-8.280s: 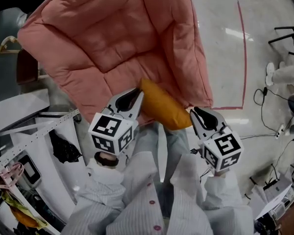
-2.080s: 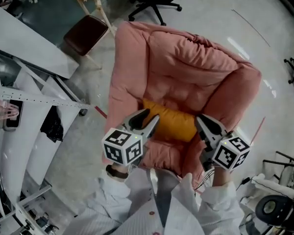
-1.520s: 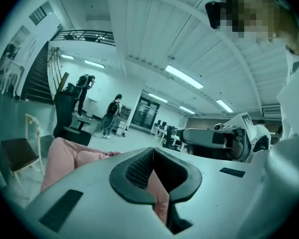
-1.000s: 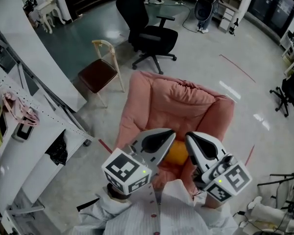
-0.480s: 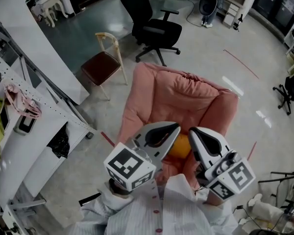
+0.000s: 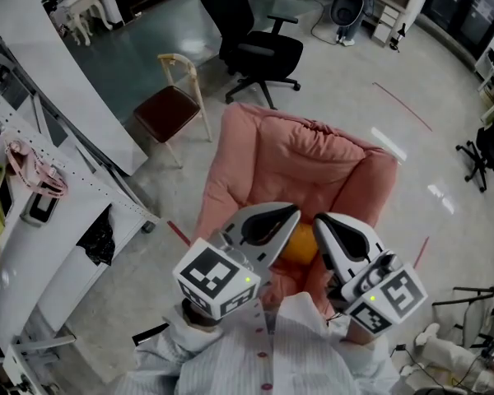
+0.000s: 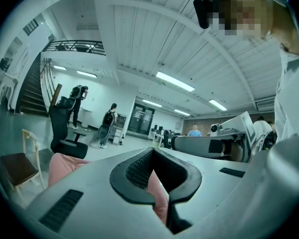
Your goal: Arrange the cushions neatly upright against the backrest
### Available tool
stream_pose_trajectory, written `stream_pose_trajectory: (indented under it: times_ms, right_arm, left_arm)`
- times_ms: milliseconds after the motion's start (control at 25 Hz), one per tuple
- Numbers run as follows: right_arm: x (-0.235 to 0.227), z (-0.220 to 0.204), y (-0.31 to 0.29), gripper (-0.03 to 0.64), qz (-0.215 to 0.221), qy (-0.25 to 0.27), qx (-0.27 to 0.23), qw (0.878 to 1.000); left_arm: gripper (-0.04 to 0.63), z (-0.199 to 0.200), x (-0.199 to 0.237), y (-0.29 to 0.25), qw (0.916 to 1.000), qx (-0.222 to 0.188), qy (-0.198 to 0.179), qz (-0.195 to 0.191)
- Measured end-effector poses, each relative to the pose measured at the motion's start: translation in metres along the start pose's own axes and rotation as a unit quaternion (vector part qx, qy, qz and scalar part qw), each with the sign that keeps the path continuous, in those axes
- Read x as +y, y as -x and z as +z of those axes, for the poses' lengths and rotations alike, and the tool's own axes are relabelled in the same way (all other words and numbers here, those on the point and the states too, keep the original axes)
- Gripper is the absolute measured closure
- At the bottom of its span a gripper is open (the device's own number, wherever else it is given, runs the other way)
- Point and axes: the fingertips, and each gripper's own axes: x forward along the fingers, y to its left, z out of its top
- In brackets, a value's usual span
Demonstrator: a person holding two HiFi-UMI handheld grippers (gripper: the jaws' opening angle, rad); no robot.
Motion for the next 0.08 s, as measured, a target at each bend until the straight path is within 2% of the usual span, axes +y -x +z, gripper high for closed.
stream_pose_trajectory:
  times_ms: [80]
  right_arm:
    - [0.0008,-0.0002,-0.0009,0.604,0.001,0.001,0.0,1.0]
  left_arm:
    - [0.584,-0.0008,0.0003,-0.0004,1.0,0.0,-0.002,-0.001]
